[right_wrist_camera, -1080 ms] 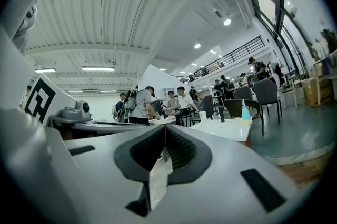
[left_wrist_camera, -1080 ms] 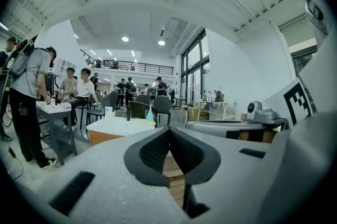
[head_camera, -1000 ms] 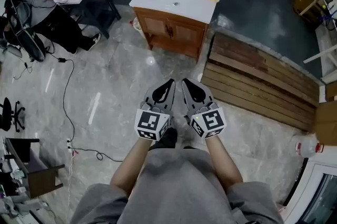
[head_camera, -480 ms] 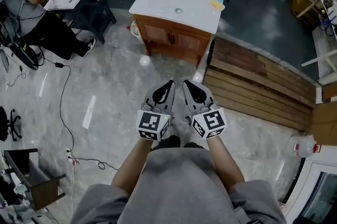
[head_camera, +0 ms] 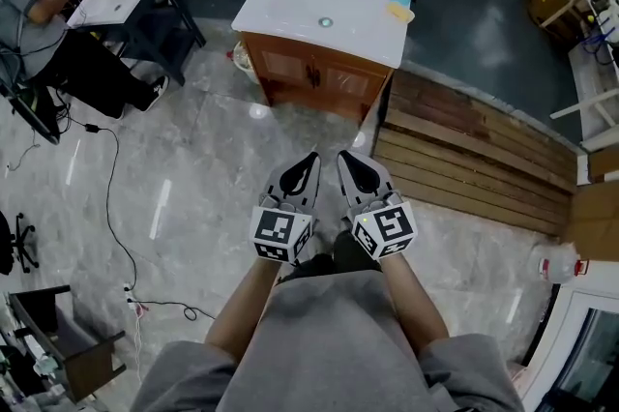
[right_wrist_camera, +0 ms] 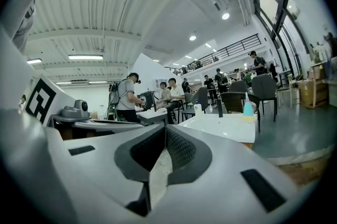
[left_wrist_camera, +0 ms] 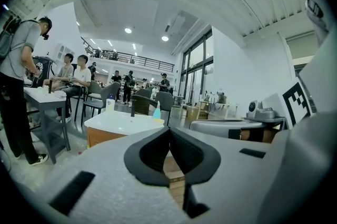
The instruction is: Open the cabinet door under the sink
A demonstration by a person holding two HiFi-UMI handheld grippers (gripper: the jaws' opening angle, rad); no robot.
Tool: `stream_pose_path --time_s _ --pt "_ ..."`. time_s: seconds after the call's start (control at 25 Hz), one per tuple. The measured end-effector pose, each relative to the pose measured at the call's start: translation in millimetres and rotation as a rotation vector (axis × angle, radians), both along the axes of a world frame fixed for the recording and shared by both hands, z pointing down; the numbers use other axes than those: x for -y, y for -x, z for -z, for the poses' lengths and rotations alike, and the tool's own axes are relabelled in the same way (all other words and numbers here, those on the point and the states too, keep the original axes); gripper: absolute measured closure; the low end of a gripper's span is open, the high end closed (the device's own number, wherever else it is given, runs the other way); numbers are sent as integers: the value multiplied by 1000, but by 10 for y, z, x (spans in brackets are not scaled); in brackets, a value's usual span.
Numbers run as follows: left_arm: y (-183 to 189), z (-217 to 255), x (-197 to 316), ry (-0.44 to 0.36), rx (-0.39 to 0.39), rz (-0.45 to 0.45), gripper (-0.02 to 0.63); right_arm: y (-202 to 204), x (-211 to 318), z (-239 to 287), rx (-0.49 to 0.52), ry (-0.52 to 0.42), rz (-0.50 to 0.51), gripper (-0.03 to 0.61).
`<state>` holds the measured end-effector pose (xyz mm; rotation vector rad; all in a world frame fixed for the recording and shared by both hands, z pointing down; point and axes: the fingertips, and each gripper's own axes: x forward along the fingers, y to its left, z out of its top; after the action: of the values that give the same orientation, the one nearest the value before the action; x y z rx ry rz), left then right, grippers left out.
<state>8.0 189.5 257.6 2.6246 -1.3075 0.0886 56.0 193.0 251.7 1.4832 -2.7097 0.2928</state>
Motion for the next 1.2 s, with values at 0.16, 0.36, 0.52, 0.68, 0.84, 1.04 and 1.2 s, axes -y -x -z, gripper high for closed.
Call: stream_pose_path --time_s 0.16,0.36,0.52,0.68,0.84,1.04,1.2 --pt "-1 -84 116 13 2 -3 604 -24 122 -76 3 9 -8 566" --pt "2 -163 391 27 9 5 604 -52 435 -153 9 22 -9 566" --pt "-7 -242 671 46 10 23 604 -86 741 -242 18 44 0 566" --pt "-49 -371 980 76 14 33 604 -132 1073 -355 27 69 6 566" --pt "-139 -479 1309 102 15 39 604 -215 1411 -444 36 89 10 566" --pt "-241 -643 1729 133 16 47 604 -314 1847 -602 37 115 18 566" --pt "-309 -841 2038 167 18 52 604 -393 2180 -766 40 142 19 566"
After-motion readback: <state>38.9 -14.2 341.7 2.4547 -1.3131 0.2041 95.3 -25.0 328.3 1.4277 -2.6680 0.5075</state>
